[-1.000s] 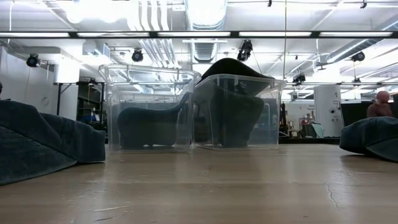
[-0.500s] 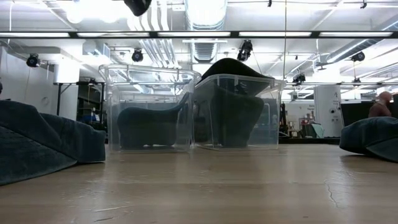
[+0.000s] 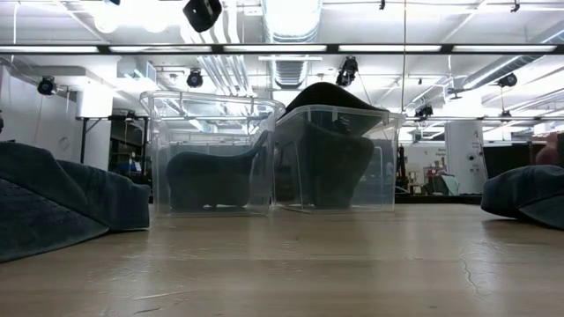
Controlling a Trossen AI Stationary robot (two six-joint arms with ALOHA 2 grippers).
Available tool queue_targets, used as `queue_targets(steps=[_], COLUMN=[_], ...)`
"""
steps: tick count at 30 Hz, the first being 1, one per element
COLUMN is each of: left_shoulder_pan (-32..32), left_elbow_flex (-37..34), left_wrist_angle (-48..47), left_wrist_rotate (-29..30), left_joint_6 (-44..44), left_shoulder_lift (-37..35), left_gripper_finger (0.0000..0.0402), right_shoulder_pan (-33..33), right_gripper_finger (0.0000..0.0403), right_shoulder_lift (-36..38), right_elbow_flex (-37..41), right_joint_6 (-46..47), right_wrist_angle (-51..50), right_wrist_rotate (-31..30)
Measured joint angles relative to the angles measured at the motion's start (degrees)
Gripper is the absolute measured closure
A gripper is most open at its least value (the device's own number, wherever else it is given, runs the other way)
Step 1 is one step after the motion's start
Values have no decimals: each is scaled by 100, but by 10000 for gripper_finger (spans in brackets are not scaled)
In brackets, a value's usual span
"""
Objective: Pick & Place hat
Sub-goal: Put the right dark blue cap into the left transparent bin
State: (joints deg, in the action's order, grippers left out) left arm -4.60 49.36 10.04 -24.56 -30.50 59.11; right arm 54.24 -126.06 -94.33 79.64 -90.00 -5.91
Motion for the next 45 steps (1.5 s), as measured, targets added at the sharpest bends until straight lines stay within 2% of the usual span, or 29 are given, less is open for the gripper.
queue_targets(steps=[10,15,19,24,29,33,40,43,45], left_shoulder_pan=[-1,-2,-2,-1,-2,-2,-1,0,-2], left_elbow_flex=[0,0,0,0,0,0,0,0,0], left_wrist_angle=[1,-1,0,0,0,0,57,106,118], left_wrist_rotate=[-1,0,-1,0,0,0,0,0,0], left_joint_6=[72,136,136,110,149,146,94,64,53], left_shoulder_lift=[0,4,4,5,9,7,7,3,-10], left_gripper_finger=[234,234,234,234,234,234,234,234,234], right_shoulder_pan=[2,-11,-35,-97,-114,-109,-114,-114,-68], right_gripper_finger=[177,186,238,365,389,392,393,394,394], right_shoulder_lift=[-33,-44,-44,-29,69,301,1061,1430,1636], right_elbow_flex=[843,1188,1246,1213,1101,851,421,292,232], right_joint_6=[-197,299,702,1060,1660,2093,2856,2972,2921], right_wrist_angle=[126,116,94,-177,-146,-38,90,206,200], right_wrist_rotate=[-58,-223,-345,-367,-475,-1013,-2790,-3283,-3865])
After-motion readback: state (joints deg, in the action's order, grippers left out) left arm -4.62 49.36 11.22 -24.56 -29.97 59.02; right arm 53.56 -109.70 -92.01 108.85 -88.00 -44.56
